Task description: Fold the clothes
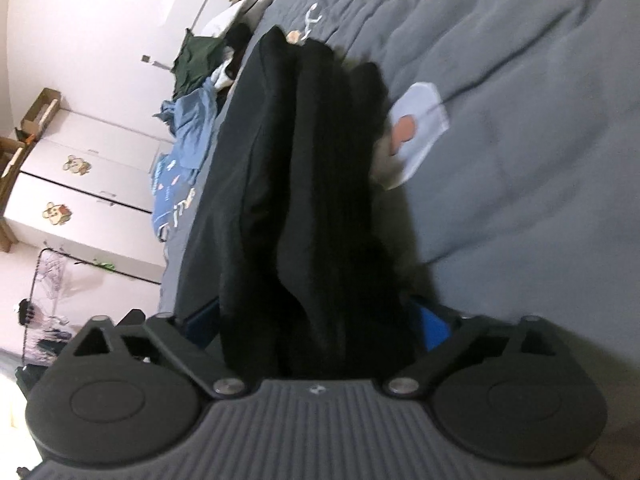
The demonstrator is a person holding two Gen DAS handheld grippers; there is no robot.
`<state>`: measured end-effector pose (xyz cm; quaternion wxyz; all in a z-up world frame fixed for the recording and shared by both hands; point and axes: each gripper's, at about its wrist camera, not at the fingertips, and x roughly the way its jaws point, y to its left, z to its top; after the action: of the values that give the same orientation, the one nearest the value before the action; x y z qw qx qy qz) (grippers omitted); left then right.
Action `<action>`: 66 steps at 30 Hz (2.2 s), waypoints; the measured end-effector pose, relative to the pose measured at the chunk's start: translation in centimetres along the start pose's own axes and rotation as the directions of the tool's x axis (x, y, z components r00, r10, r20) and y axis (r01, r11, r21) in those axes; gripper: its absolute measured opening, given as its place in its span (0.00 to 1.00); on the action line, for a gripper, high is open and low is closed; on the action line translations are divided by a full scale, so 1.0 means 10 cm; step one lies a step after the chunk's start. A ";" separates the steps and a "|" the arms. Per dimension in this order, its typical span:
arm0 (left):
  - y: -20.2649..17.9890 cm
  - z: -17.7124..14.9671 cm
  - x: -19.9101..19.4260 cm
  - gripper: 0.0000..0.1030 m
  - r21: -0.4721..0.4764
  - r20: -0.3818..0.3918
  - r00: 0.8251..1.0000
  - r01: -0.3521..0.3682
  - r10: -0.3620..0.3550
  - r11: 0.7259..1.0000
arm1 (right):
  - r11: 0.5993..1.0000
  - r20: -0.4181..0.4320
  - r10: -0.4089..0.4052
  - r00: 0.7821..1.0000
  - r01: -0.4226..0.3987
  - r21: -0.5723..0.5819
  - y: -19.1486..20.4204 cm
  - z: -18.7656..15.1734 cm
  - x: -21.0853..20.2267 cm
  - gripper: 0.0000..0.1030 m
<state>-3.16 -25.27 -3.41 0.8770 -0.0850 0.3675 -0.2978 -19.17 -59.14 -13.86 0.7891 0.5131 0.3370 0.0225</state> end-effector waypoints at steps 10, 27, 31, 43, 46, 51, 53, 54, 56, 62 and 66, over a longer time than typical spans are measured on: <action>-0.01 0.00 0.00 0.69 0.000 -0.001 1.000 0.013 -0.013 1.000 | 1.000 0.020 -0.009 1.000 0.010 -0.015 0.08 -0.03 0.10 1.00; -0.03 -0.02 0.04 0.70 0.006 -0.018 1.000 -0.002 0.002 1.000 | 0.997 0.074 -0.021 0.997 0.026 -0.066 0.08 -0.06 0.15 1.00; -0.04 -0.02 0.06 0.70 0.009 -0.023 1.000 -0.007 0.007 1.000 | 0.997 0.067 -0.009 0.998 0.014 -0.076 0.08 -0.05 0.16 1.00; -0.05 -0.03 0.06 0.70 0.017 -0.021 1.000 -0.016 0.016 1.000 | 0.990 0.119 -0.056 0.991 0.071 -0.121 0.12 -0.07 0.12 0.63; -0.05 -0.03 0.05 0.70 0.016 -0.017 1.000 -0.015 0.016 1.000 | 0.986 0.134 -0.050 0.990 0.070 -0.150 0.18 -0.08 0.10 0.52; -0.02 -0.01 0.02 0.70 0.005 -0.004 1.000 -0.017 0.017 1.000 | 0.977 0.174 0.004 0.985 0.033 -0.211 0.39 -0.08 0.00 0.37; -0.02 0.00 0.02 0.70 0.001 -0.001 1.000 -0.019 0.019 1.000 | 0.974 0.173 0.050 0.984 -0.010 -0.225 0.47 -0.06 -0.04 0.37; -0.02 0.00 0.02 0.70 0.001 -0.001 1.000 -0.019 0.019 1.000 | 0.974 0.154 0.069 0.986 -0.034 -0.223 0.49 -0.03 -0.04 0.38; -0.03 0.00 0.02 0.70 0.006 -0.001 1.000 -0.018 0.018 1.000 | 0.977 0.123 0.055 0.991 -0.028 -0.213 0.48 0.04 0.01 0.39; -0.04 -0.01 0.04 0.70 0.010 -0.008 1.000 -0.022 0.022 1.000 | 0.998 0.058 -0.002 0.998 0.006 -0.068 0.07 0.10 0.27 0.62; -0.04 -0.01 0.04 0.70 0.011 -0.012 1.000 -0.025 0.026 1.000 | 0.994 0.102 0.048 0.994 -0.038 -0.106 0.01 0.09 0.31 0.66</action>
<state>-3.21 -25.81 -3.62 0.8789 -0.0740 0.3723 -0.2890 -16.26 -58.58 -15.12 0.8305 0.4792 0.2826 0.0302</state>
